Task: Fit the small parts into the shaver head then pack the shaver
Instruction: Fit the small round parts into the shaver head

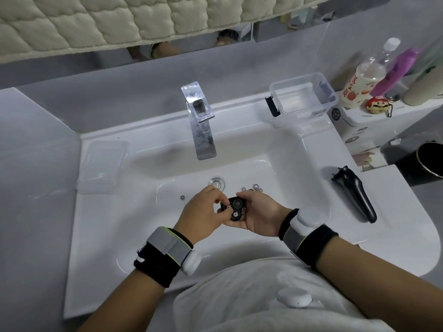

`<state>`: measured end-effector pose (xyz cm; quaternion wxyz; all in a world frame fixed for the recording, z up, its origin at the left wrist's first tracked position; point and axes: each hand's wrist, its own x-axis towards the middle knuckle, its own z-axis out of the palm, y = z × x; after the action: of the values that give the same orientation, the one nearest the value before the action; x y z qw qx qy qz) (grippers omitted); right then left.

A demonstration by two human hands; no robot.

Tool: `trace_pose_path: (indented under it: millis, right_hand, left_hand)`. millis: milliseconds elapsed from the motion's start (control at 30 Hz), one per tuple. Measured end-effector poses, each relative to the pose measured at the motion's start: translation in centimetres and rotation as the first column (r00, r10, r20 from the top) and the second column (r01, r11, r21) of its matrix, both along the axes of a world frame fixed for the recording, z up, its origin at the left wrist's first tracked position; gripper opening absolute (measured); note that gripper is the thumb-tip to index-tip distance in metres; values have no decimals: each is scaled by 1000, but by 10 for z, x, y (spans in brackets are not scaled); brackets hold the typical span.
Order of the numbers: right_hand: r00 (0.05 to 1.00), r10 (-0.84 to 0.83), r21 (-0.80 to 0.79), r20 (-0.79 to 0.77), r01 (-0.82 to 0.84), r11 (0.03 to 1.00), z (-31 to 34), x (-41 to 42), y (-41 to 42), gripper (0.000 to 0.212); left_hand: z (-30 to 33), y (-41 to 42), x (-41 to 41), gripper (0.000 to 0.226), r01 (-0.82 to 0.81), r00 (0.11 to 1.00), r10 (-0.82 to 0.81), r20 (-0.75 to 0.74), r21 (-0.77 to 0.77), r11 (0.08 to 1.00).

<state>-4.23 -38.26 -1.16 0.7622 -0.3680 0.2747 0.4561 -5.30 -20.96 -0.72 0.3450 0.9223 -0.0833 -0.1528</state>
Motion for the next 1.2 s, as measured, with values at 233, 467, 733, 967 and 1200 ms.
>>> trace_pose_path:
  millis: [233, 467, 733, 967, 1200]
  right_hand:
    - [1000, -6, -17, -6, 5, 1000, -2, -1, 1, 42]
    - [998, -26, 1, -65, 27, 1000, -2, 1, 0, 48]
    - [993, -64, -12, -99, 63, 998, -5, 4, -1, 48]
    - [983, -101, -18, -152, 100, 995, -12, 6, -1, 48]
    - [973, -135, -23, -189, 133, 991, -16, 10, 0, 47]
  left_hand:
    - [-5, 0, -2, 10, -113, 991, 104, -80, -117, 987]
    - [-36, 29, 20, 10, -455, 889, 426, -166, -232, 860]
    - [-132, 96, 31, 43, -469, 768, 537, -348, 266, 842]
    - [-161, 105, 49, 51, -332, 846, 443, -296, 357, 873]
    - [-174, 105, 65, 39, -102, 949, 234, -211, 495, 863]
